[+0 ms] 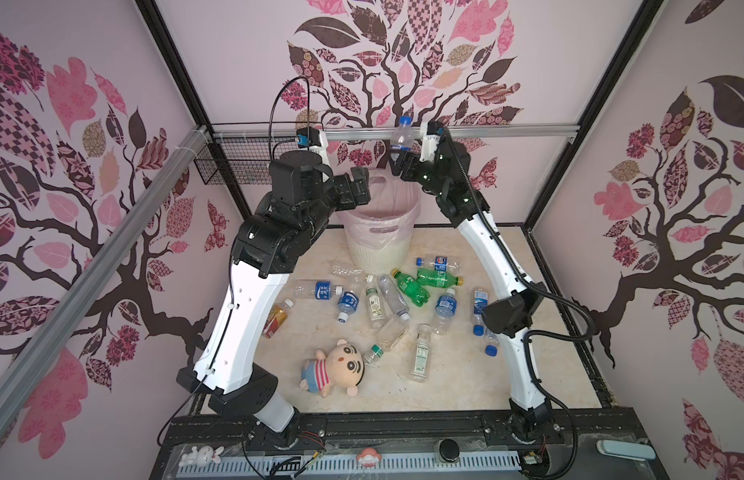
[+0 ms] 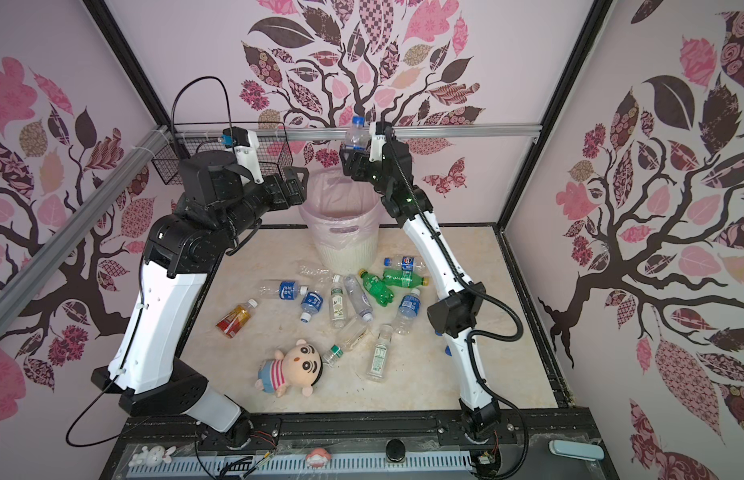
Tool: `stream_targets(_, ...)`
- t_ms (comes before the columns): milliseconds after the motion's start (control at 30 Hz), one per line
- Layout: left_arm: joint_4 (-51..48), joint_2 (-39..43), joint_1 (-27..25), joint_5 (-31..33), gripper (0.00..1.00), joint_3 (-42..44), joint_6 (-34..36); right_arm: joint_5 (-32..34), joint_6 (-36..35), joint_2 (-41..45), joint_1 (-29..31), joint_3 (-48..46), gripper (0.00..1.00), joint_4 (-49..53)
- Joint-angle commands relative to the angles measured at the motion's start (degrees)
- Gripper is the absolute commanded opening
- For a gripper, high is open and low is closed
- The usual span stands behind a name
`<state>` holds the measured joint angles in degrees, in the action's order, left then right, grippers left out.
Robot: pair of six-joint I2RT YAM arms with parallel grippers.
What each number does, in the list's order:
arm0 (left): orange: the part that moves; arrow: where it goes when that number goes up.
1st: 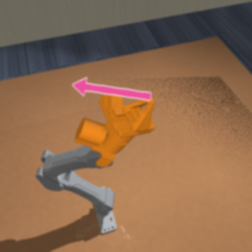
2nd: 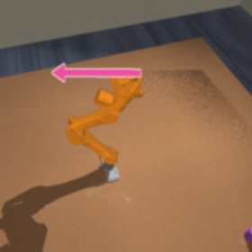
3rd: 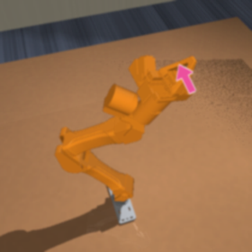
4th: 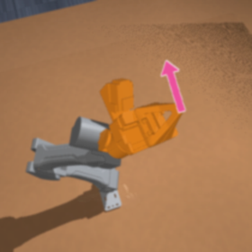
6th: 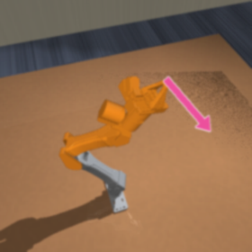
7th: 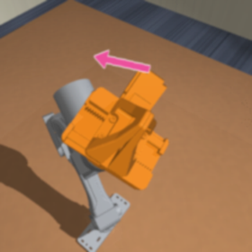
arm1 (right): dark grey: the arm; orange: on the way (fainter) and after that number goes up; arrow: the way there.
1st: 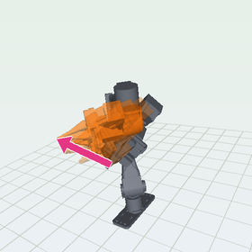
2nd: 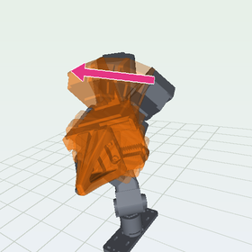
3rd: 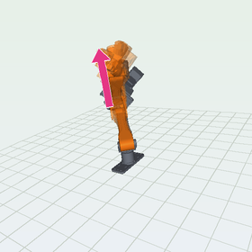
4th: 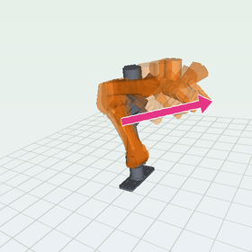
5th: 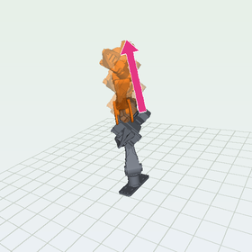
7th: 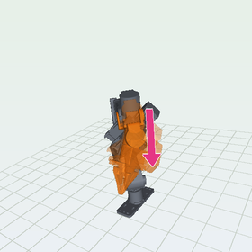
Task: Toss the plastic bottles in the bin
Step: 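Lift the blue-labelled bottle over the bin and release it with the right gripper, then lower the left gripper onto the red-and-gold bottle while the right arm withdraws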
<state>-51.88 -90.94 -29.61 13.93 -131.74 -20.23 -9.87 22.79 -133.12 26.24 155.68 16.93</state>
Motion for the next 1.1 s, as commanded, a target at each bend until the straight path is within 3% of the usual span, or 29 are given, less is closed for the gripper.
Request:
stream_targets(0,0.5,1.5,0.2,2.0,0.97,2.5,2.1,0.0,2.2,2.3,0.6,1.4,0.86,1.2)
stream_targets(100,0.4,2.0,0.2,2.9,0.97,3.6,2.1,1.9,1.3,8.7,0.6,-10.6,0.95,-6.1)
stream_targets(300,0.0,1.7,0.2,4.4,0.97,5.0,0.2,2.0,-0.7,7.1,0.6,-4.1,1.00,1.1)
stream_targets(600,-7.3,1.9,0.7,6.8,0.97,6.1,-5.6,2.0,-0.9,12.2,0.6,-9.5,1.00,5.6)
stream_targets(867,-12.6,5.7,2.3,9.1,0.97,12.8,-10.7,3.0,-2.1,19.4,1.8,-17.4,1.00,11.8)
stream_targets(1067,-15.9,11.2,15.8,-6.2,0.97,25.3,-19.2,6.1,-5.0,27.2,5.2,-27.8,1.00,15.9)
